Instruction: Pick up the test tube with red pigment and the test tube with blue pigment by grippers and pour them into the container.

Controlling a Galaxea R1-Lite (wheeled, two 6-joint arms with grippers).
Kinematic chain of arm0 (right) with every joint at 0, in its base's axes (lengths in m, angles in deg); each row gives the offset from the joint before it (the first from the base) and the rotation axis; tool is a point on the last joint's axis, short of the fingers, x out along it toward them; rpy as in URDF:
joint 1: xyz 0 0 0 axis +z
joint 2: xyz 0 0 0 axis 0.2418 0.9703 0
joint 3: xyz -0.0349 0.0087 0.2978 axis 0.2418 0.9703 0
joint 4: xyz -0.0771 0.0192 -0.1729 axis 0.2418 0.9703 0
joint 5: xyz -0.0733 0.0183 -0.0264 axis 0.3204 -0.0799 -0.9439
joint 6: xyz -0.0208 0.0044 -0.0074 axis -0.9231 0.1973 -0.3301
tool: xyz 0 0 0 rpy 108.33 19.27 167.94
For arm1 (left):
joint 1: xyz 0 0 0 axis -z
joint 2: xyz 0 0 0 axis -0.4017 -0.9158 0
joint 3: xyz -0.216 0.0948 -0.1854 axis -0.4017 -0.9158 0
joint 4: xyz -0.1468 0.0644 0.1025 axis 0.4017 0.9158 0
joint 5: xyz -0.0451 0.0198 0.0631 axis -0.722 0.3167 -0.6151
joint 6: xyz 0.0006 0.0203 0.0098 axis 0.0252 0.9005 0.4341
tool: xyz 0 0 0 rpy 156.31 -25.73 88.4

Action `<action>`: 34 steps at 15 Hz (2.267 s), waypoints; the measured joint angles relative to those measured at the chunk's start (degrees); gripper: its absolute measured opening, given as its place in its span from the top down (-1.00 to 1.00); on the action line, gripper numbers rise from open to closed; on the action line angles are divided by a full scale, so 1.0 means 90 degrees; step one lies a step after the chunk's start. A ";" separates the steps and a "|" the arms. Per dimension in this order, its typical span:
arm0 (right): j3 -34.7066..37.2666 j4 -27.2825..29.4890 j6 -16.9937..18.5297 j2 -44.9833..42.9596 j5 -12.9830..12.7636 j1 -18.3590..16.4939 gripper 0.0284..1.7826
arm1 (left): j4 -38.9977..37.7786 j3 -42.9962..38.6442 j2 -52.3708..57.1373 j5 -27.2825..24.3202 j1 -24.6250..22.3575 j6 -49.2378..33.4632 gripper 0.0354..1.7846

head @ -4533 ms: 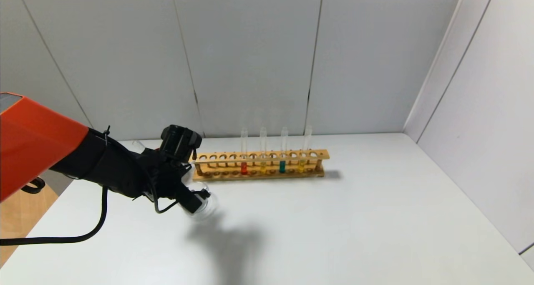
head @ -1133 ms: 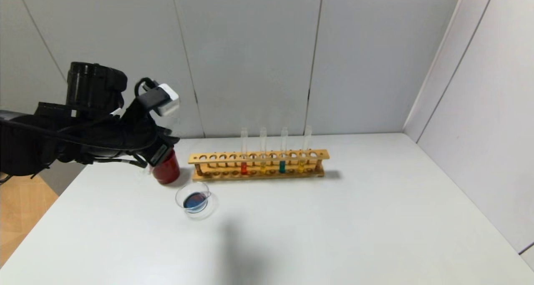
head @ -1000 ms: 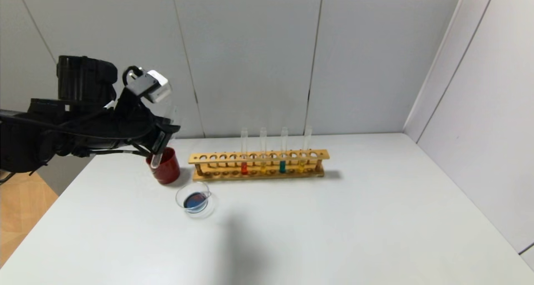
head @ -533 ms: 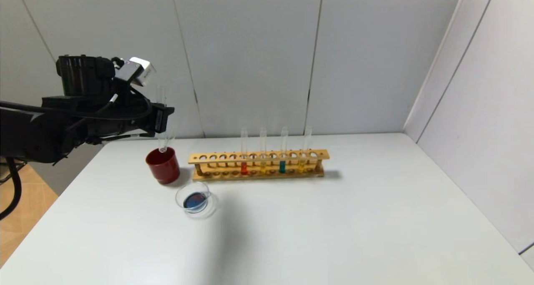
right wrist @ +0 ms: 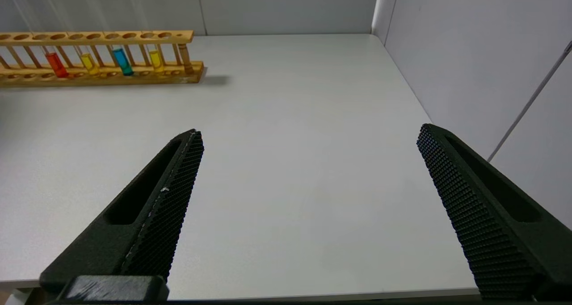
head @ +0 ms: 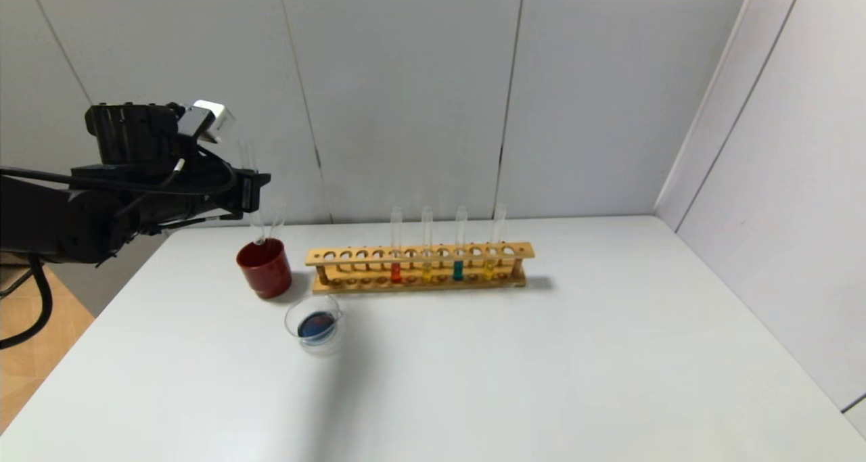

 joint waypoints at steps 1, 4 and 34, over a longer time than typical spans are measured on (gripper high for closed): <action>0.0000 0.0000 0.0001 0.0000 0.0003 0.0000 -0.96 | -0.0114 0.0034 -0.0099 -0.0009 -0.0041 0.0000 0.65; 0.0000 0.0003 0.0001 0.0000 0.0003 0.0000 -0.96 | -0.0146 0.0089 -0.0320 -0.0009 -0.0153 -0.0085 0.65; 0.0000 0.0005 0.0001 0.0000 0.0000 0.0000 -0.96 | -0.0910 -0.0192 -0.1214 -0.0028 -0.0578 -0.0503 -0.63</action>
